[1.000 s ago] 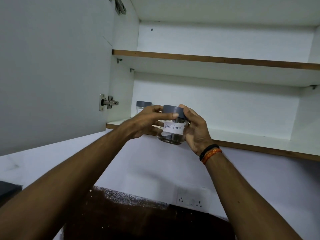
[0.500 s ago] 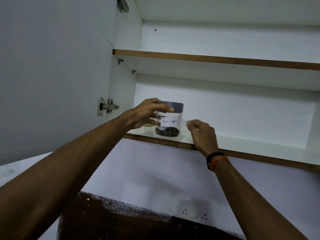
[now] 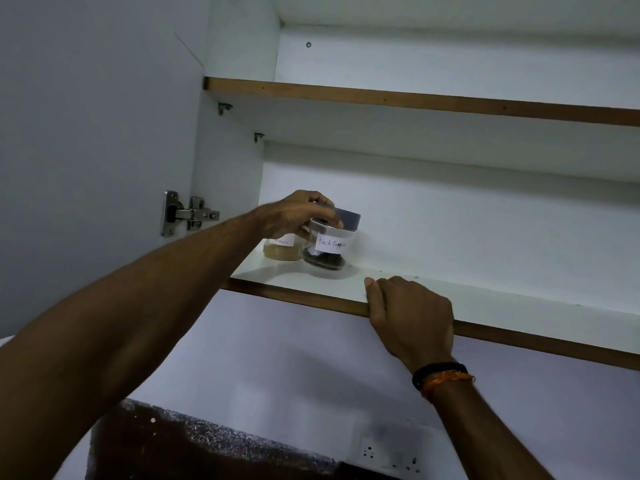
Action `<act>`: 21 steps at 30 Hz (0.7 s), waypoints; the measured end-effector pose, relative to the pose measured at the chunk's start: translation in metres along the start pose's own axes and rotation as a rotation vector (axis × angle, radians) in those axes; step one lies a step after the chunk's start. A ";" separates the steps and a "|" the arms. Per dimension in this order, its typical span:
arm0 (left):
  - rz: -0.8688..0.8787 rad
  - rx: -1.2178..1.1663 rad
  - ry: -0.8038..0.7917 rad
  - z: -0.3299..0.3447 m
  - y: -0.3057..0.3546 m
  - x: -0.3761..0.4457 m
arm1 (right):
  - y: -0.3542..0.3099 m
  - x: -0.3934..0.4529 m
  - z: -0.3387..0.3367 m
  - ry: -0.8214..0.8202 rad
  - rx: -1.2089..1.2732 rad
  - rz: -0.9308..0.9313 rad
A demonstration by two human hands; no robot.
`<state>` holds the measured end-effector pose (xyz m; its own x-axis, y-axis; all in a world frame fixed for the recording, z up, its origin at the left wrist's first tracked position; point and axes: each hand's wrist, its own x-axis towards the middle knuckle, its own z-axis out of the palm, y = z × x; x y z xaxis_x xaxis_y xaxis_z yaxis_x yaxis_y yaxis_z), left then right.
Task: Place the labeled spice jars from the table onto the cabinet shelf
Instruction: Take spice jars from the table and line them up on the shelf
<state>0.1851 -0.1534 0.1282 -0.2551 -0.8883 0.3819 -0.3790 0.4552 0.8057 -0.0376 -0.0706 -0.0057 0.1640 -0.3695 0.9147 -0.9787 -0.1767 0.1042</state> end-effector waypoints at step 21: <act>0.100 0.246 0.022 -0.002 -0.039 0.071 | 0.000 -0.001 0.014 0.109 0.016 0.029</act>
<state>0.1837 -0.2343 0.1249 -0.2835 -0.8379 0.4664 -0.5584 0.5396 0.6301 -0.0360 -0.0831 -0.0122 0.1206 -0.2732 0.9544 -0.9806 -0.1824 0.0717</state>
